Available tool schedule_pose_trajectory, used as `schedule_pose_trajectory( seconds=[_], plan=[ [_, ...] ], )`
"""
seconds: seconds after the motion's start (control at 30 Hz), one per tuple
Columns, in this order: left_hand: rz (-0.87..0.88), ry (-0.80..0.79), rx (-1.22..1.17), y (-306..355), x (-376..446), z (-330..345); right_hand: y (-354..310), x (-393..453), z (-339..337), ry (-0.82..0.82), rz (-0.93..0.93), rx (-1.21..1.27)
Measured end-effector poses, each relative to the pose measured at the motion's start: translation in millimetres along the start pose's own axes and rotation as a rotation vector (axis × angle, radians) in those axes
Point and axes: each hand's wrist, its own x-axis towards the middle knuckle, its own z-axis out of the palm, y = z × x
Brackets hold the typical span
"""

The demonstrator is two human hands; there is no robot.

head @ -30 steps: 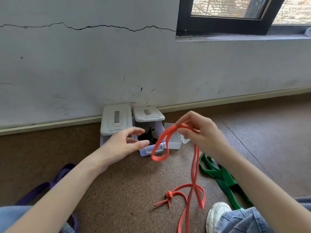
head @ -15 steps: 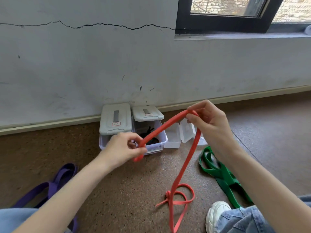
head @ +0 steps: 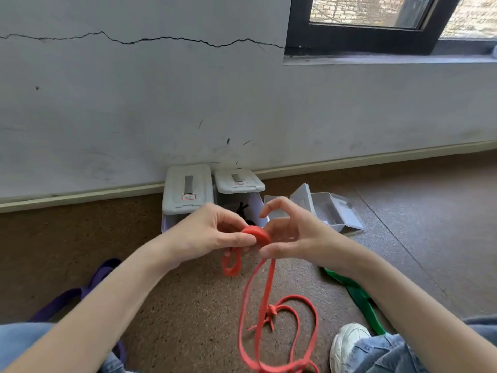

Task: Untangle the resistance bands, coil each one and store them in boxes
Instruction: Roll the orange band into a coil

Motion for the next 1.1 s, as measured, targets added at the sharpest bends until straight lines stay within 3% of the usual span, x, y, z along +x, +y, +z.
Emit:
schedule_pose_trajectory(
  seconds=[0.07,0.2,0.3,0.4,0.57,0.63,0.77,0.93,1.1],
  plan=[
    [-0.017,0.008,0.029,-3,0,2,-3,1,2,0.063,-0.081,-0.083],
    [0.011,0.089,0.303,-8,2,5,-7,1,-7,0.152,-0.194,-0.194],
    [-0.019,0.134,0.085,-7,1,-4,-5,-1,-15,0.112,-0.184,-0.255],
    [-0.036,0.069,-0.111,-3,-4,-13,-6,-2,-13,0.042,-0.182,-0.327],
    [-0.045,0.003,-0.336,-1,-5,-6,-9,0,0,0.148,-0.325,-0.622],
    [-0.071,-0.011,-0.361,-2,-6,-5,-10,1,4,0.131,-0.328,-0.72],
    [-0.139,-0.08,-0.148,-5,-4,9,-8,-1,5,0.121,-0.349,-0.827],
    [-0.21,-0.091,-0.13,-7,-3,17,-2,-5,10,0.167,-0.34,-0.765],
    [-0.188,0.078,-0.444,-1,-3,0,-10,-1,8,0.227,-0.324,-0.567]
  ],
)
